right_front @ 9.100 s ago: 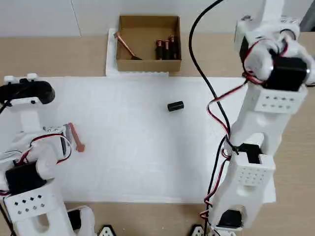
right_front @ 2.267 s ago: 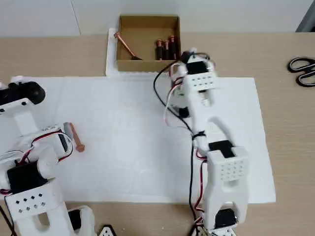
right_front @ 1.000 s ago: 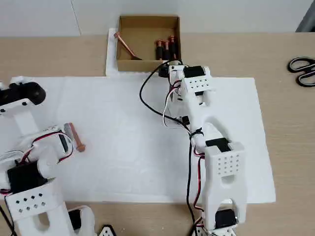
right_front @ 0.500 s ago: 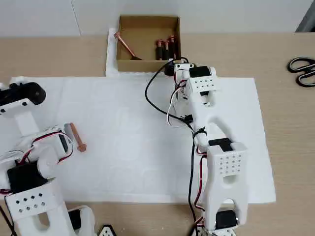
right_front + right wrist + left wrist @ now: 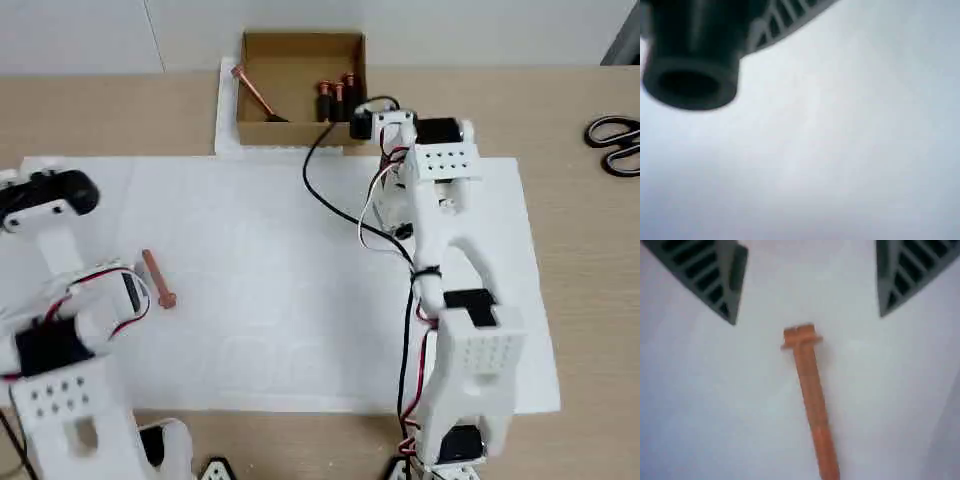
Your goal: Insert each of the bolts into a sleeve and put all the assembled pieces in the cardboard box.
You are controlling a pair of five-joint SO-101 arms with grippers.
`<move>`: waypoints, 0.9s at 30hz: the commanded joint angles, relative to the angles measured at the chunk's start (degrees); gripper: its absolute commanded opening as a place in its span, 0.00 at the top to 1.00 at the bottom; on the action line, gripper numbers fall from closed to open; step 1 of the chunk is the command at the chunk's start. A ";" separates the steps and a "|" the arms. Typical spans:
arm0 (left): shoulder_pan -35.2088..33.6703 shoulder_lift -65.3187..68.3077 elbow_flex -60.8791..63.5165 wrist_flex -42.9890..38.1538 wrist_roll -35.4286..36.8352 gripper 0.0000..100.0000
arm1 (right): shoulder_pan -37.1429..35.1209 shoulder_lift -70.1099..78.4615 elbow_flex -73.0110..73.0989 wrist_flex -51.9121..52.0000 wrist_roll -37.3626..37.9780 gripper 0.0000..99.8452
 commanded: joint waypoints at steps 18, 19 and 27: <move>0.53 53.10 -28.53 0.00 3.69 0.87 | 0.22 -9.19 -0.18 1.63 0.62 1.00; 0.97 54.59 -29.05 0.00 4.66 0.87 | 0.22 -9.19 -0.18 1.63 0.62 1.00; 6.77 62.59 -29.85 -3.16 12.13 0.87 | 0.22 -9.19 -0.18 1.54 0.62 1.00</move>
